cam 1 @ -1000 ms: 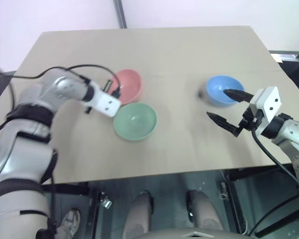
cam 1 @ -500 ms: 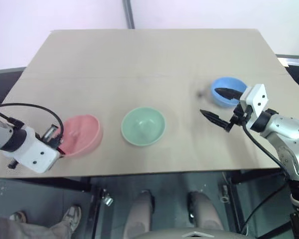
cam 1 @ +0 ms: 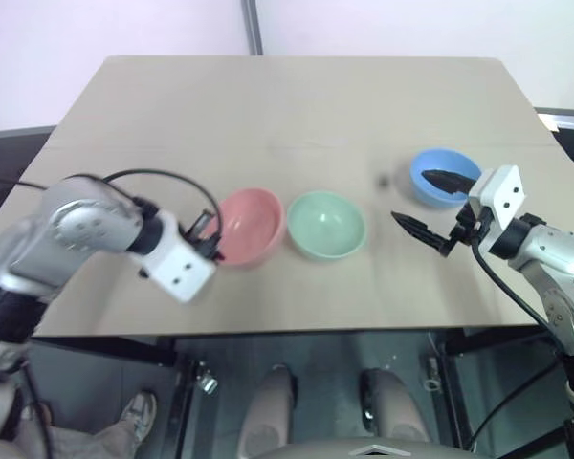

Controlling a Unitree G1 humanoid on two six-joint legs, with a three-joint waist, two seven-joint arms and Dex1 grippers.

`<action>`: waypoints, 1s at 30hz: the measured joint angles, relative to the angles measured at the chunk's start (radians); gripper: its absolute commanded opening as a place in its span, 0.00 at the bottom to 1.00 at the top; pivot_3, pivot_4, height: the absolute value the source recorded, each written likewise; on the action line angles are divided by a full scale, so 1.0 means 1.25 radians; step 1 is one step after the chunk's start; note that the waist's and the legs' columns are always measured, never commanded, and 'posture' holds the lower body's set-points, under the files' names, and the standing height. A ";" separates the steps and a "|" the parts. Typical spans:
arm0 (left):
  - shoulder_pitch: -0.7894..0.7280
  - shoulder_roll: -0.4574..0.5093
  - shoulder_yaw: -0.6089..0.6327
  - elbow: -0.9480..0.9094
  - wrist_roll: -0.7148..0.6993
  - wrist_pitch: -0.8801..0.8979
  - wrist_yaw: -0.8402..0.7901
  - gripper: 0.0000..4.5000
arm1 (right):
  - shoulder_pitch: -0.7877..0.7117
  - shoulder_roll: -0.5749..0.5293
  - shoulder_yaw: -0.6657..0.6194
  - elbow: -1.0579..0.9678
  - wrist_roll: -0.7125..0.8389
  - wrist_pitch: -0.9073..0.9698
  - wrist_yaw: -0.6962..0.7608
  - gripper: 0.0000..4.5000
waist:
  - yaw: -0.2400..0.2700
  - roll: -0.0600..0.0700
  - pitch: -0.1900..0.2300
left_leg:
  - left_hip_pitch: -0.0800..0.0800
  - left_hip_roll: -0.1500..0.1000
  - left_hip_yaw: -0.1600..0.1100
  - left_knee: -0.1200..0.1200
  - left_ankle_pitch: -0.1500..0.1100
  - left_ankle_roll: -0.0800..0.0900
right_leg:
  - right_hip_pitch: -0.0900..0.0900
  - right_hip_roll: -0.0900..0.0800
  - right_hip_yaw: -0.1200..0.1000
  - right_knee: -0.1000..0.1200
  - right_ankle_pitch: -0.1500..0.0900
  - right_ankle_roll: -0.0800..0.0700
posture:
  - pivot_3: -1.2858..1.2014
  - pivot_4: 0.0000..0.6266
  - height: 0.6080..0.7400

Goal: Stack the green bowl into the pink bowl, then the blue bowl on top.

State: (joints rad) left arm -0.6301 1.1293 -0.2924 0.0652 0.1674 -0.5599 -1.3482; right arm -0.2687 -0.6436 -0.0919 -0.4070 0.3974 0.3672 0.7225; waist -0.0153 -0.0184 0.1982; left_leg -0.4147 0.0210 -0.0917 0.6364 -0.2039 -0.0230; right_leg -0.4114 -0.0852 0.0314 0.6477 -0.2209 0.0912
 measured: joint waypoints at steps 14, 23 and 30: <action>-0.092 -0.050 -0.042 0.089 -0.063 -0.039 -0.090 0.93 | 0.039 -0.014 -0.035 -0.045 0.004 0.023 -0.028 1.00 | -0.020 0.000 0.000 | 0.000 0.000 0.000 -0.001 0.000 0.000 | -0.001 0.000 0.001 0.000 0.000 0.000 | 0.52 0.24 1.00; 0.027 0.020 0.072 -0.058 -0.243 0.249 -0.120 0.93 | 0.008 -0.006 -0.011 -0.039 0.004 0.022 -0.022 1.00 | -0.024 0.001 0.000 | 0.000 0.001 0.000 -0.001 0.000 0.000 | -0.001 0.000 0.001 0.001 0.000 0.000 | 0.52 0.24 1.00; 0.292 -0.004 0.412 -0.203 -0.540 0.636 -0.001 0.93 | -0.009 0.011 0.062 -0.051 0.002 0.044 -0.011 1.00 | -0.019 0.001 0.001 | 0.001 0.001 0.000 -0.001 0.000 0.000 | -0.002 0.000 0.001 0.003 -0.002 0.002 | 0.52 0.24 1.00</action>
State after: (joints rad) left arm -0.2646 1.1239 0.2230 -0.1890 -0.5078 0.2348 -1.3497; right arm -0.2805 -0.6296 -0.0142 -0.4713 0.3994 0.4224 0.7089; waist -0.0392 -0.0170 0.1991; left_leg -0.4134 0.0223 -0.0915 0.6351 -0.2040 -0.0228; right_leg -0.4136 -0.0849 0.0330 0.6510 -0.2233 0.0933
